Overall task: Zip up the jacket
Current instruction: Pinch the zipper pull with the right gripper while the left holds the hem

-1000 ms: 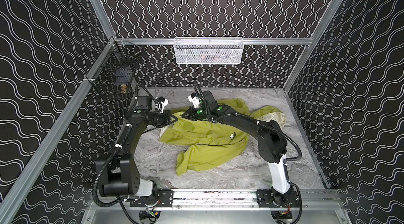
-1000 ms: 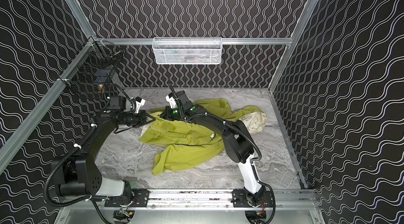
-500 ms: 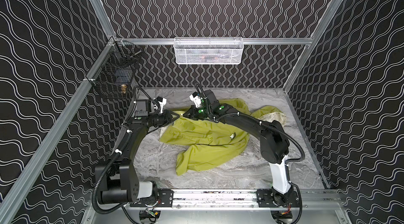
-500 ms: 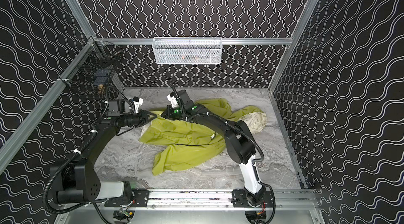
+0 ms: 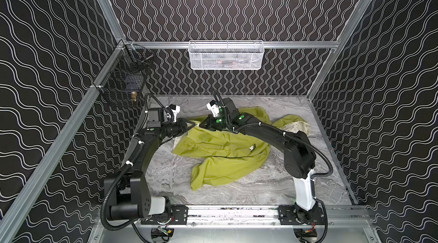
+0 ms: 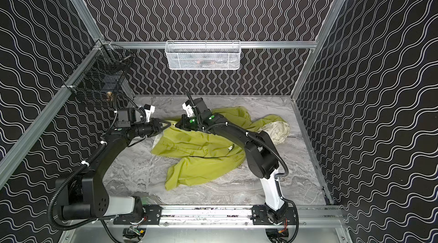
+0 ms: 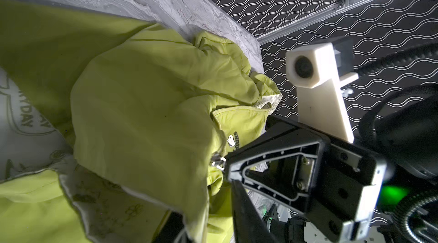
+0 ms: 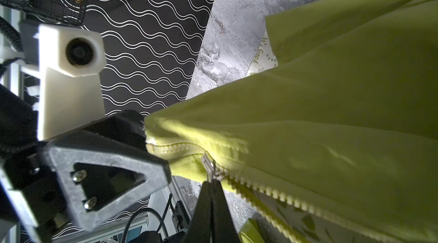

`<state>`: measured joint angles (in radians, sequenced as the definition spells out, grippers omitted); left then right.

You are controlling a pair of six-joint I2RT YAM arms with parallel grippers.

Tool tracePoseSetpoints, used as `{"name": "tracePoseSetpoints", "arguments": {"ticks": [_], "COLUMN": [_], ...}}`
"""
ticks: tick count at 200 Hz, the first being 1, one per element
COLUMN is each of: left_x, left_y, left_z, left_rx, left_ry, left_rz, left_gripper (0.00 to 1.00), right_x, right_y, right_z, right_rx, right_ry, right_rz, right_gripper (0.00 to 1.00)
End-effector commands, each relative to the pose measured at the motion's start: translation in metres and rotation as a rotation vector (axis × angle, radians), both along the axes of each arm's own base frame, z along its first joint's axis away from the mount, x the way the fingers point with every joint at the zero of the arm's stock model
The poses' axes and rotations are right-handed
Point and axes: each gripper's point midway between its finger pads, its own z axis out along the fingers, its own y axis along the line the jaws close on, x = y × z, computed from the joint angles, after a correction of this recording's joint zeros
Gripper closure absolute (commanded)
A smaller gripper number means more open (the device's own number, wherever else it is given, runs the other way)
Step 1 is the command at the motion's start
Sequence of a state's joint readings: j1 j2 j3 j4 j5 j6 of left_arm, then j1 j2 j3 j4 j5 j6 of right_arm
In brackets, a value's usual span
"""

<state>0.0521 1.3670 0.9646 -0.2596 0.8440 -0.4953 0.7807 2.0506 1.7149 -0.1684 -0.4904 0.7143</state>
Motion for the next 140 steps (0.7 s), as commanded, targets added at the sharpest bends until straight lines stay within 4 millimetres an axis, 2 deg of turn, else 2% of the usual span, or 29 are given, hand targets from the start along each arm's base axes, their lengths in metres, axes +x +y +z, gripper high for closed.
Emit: {"name": "tracePoseSetpoints", "arguments": {"ticks": [1, 42, 94, 140], "left_x": [0.001, 0.004, 0.005, 0.002], "left_y": [0.0, -0.002, -0.004, -0.002], "left_z": [0.003, 0.01, 0.011, 0.008], "left_rx": [-0.006, -0.034, -0.053, -0.019], "left_ry": [-0.013, -0.033, -0.036, -0.03], "left_rz": [-0.004, -0.006, -0.013, -0.01], "left_gripper": [0.68, 0.73, 1.0, 1.0], "right_x": [0.0, -0.002, -0.003, 0.004], "right_y": [0.002, 0.003, 0.0, -0.011], "right_z": [0.016, 0.018, 0.02, 0.015], "right_rx": [0.042, 0.049, 0.041, 0.0], "right_ry": [-0.035, -0.029, -0.037, -0.04], "right_rz": [0.004, 0.012, 0.009, -0.03], "right_gripper": [1.0, 1.0, 1.0, 1.0]}}
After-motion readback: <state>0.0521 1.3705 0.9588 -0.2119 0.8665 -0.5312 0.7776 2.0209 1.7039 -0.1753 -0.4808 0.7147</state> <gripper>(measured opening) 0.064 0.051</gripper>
